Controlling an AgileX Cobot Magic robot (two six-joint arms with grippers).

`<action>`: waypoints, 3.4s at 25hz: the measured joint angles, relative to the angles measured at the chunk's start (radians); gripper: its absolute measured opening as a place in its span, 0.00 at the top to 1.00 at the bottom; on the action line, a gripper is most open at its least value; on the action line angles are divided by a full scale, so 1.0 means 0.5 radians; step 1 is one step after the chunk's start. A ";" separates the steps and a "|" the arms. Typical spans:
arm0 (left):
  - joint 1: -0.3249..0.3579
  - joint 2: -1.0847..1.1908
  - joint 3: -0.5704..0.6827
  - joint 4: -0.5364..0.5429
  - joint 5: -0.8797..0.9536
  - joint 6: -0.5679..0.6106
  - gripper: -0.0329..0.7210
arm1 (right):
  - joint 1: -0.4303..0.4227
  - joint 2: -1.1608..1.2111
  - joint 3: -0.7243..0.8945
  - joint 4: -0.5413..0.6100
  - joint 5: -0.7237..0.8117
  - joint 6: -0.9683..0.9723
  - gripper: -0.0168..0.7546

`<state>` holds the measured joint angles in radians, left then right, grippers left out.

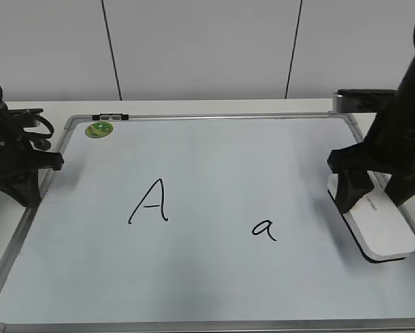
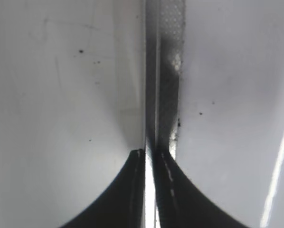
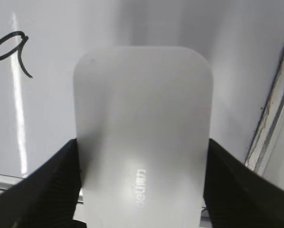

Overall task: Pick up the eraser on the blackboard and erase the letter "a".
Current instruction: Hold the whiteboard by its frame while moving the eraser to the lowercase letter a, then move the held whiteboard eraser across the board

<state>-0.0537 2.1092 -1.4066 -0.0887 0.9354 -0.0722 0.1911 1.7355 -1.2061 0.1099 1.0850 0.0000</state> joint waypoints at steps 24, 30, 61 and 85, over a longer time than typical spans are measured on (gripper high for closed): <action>0.000 0.000 0.000 0.000 0.000 0.000 0.90 | 0.425 0.725 -0.608 -0.082 0.073 0.073 0.30; 0.000 0.000 0.000 0.000 0.000 0.000 0.90 | 0.425 0.749 -0.620 -0.037 0.073 0.042 0.30; 0.000 0.000 0.000 -0.005 0.000 0.000 0.88 | 0.689 0.794 -0.654 0.400 0.089 -0.218 0.30; 0.000 0.000 0.000 -0.009 0.000 0.000 0.88 | 0.201 0.626 -1.022 -0.391 0.260 0.201 0.30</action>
<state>-0.0537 2.1092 -1.4066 -0.0932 0.9354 -0.0722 0.2915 2.0487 -1.7170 -0.0854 1.2149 0.1006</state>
